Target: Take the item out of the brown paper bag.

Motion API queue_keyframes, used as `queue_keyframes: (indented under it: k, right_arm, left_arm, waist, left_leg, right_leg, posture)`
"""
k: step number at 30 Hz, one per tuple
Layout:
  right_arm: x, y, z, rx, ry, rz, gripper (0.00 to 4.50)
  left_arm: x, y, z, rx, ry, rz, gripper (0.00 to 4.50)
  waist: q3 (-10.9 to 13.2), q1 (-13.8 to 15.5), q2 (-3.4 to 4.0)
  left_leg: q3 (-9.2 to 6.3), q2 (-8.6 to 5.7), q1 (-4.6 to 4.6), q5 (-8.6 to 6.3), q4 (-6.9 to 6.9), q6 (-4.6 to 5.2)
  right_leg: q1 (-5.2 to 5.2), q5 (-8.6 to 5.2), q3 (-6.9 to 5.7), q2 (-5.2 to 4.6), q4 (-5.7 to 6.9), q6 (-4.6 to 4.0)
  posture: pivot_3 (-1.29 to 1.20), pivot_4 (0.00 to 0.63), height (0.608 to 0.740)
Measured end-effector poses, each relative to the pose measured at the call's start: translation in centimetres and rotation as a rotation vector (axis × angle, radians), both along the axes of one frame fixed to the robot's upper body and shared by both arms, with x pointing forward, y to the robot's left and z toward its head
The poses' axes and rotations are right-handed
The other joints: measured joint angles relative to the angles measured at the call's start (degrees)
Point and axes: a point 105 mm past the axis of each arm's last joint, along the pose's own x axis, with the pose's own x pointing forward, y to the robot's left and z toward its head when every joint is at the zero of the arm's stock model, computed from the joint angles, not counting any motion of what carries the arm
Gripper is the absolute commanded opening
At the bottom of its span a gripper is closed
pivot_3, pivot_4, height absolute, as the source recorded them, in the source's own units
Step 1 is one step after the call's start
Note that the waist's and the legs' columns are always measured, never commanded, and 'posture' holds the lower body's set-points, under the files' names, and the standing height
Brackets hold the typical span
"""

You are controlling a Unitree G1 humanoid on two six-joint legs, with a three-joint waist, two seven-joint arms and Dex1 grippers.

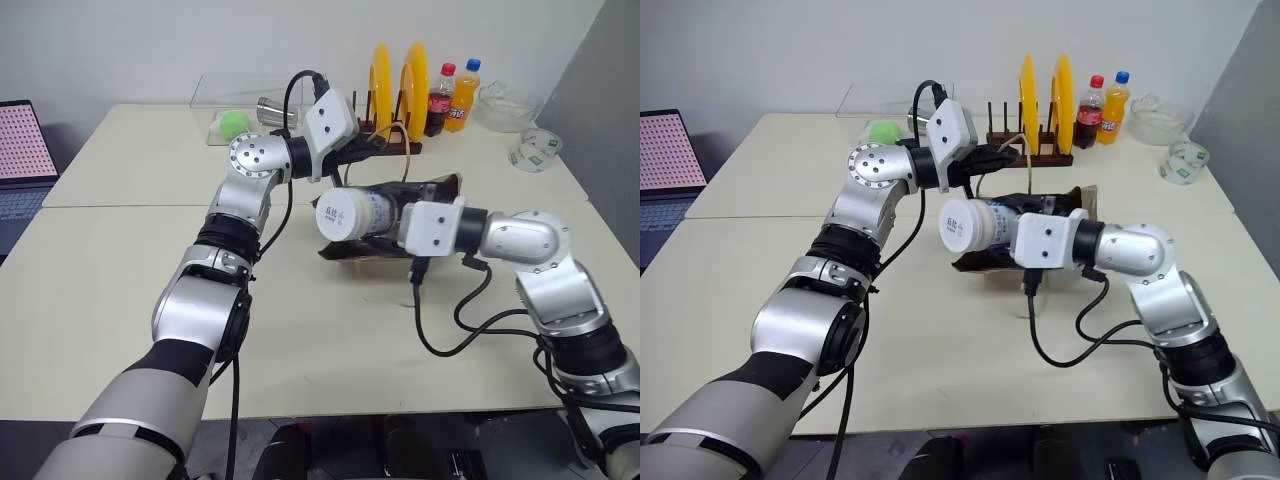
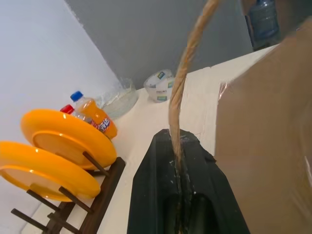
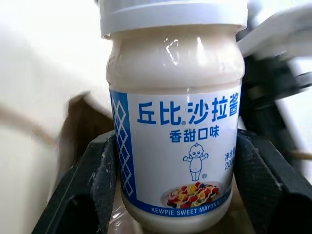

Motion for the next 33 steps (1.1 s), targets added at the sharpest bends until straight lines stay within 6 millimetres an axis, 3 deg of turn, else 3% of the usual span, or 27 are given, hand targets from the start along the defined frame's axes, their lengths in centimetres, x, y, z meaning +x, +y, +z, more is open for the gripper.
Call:
queue_keyframes:
  k: [4, 8, 10, 12, 14, 18, 19, 22, 26, 30, 33]
  right_arm:
    - [-1.2, -0.1, 2.2, 0.147, 0.040, 0.030, 2.98]
    - [-1.4, -0.4, 5.6, 0.445, 0.168, 0.038, 2.98]
    - [-1.1, -1.8, 7.9, 0.554, 0.137, -0.006, 2.98]
    - [-0.3, -4.7, 9.7, 0.645, 0.077, -0.104, 2.98]
    - [0.8, -7.8, 9.9, 0.672, 0.041, -0.239, 2.98]
    - [3.3, -14.8, 4.7, 0.464, 0.068, -0.591, 2.98]
    - [3.7, -17.0, 2.3, 0.378, 0.097, -0.696, 2.98]
    - [4.0, -20.2, -1.9, 0.218, 0.161, -0.841, 2.98]
    - [3.3, -21.4, -6.3, -0.078, 0.210, -0.879, 2.98]
    - [2.7, -20.5, -10.5, -0.221, 0.321, -0.804, 2.98]
    - [2.6, -20.4, -11.9, -0.286, 0.337, -0.779, 2.98]
  left_arm:
    - [0.4, 0.1, -0.2, 0.011, 0.001, 0.030, 0.00]
    - [0.6, 0.2, -0.3, 0.011, -0.007, 0.048, 0.00]
    - [0.7, 0.1, -0.2, 0.009, -0.011, 0.053, 0.00]
    - [0.7, 0.1, -0.2, 0.008, -0.013, 0.055, 0.00]
    - [0.8, 0.2, -0.2, 0.009, -0.011, 0.060, 0.00]
    - [0.9, 0.5, -0.3, 0.011, -0.009, 0.070, 0.00]
    - [0.9, 0.5, -0.3, 0.010, -0.009, 0.068, 0.00]
    - [1.0, 0.7, -0.3, 0.010, -0.010, 0.075, 0.00]
    - [0.9, 0.5, -0.3, 0.007, -0.016, 0.071, 0.00]
    - [0.9, 0.4, -0.3, 0.006, -0.018, 0.068, 0.00]
    - [0.9, 0.4, -0.2, 0.006, -0.018, 0.068, 0.00]
  waist:
    - [0.00, -0.09, 0.00]
    - [0.00, -0.08, 0.00]
    - [0.00, 0.14, 0.00]
    - [0.00, 0.48, 0.00]
    - [0.00, 0.78, 0.00]
    - [0.00, 1.13, 0.00]
    - [-0.01, 1.08, 0.03]
    - [0.00, 0.52, 0.04]
    - [0.00, -0.95, 0.06]
    - [0.00, -1.65, 0.05]
    - [0.00, -1.48, 0.06]
  left_leg:
    - [0.00, 0.01, 0.01, 0.00, -0.01, 0.00]
    - [0.00, -0.02, 0.00, 0.00, 0.01, 0.00]
    - [-0.01, -0.04, -0.01, 0.00, 0.01, 0.00]
    - [-0.01, -0.07, -0.01, 0.00, 0.01, 0.01]
    - [0.01, -0.09, -0.04, -0.01, 0.00, 0.02]
    - [0.11, -0.13, -0.05, -0.03, -0.02, 0.05]
    - [0.14, -0.13, -0.07, -0.02, -0.03, 0.05]
    - [0.27, -0.10, -0.09, -0.02, -0.04, 0.06]
    - [0.53, -0.04, -0.08, -0.01, 0.01, 0.07]
    - [0.67, -0.03, 0.04, -0.04, 0.08, 0.23]
    - [0.66, -0.04, 0.02, -0.03, 0.12, 0.24]
  right_leg:
    - [-0.01, 0.00, 0.00, 0.00, 0.03, 0.00]
    - [-0.02, 0.01, 0.03, -0.03, 0.09, -0.01]
    - [-0.02, 0.01, 0.02, -0.04, 0.09, -0.01]
    - [0.00, 0.01, -0.01, -0.07, 0.06, -0.01]
    - [0.00, 0.01, -0.01, -0.09, 0.00, -0.01]
    - [-0.02, 0.00, 0.02, -0.12, -0.01, -0.01]
    - [-0.06, 0.00, 0.06, -0.12, 0.03, -0.01]
    - [-0.23, 0.00, 0.17, -0.12, 0.17, -0.01]
    - [-0.44, -0.01, 0.38, -0.10, 0.50, 0.00]
    - [-0.45, -0.01, 0.53, -0.10, 0.79, 0.01]
    - [-0.45, -0.01, 0.52, -0.10, 0.81, 0.01]
  posture:
    - [0.00, 0.150, 0.740]
    - [0.00, 0.150, 0.740]
    - [0.00, 0.150, 0.740]
    - [0.00, 0.150, 0.740]
    - [0.00, 0.150, 0.740]
    - [0.00, 0.150, 0.740]
    - [0.00, 0.150, 0.740]
    - [0.00, 0.150, 0.740]
    - [0.00, 0.150, 0.740]
    - [0.00, 0.150, 0.740]
    - [0.00, 0.150, 0.740]
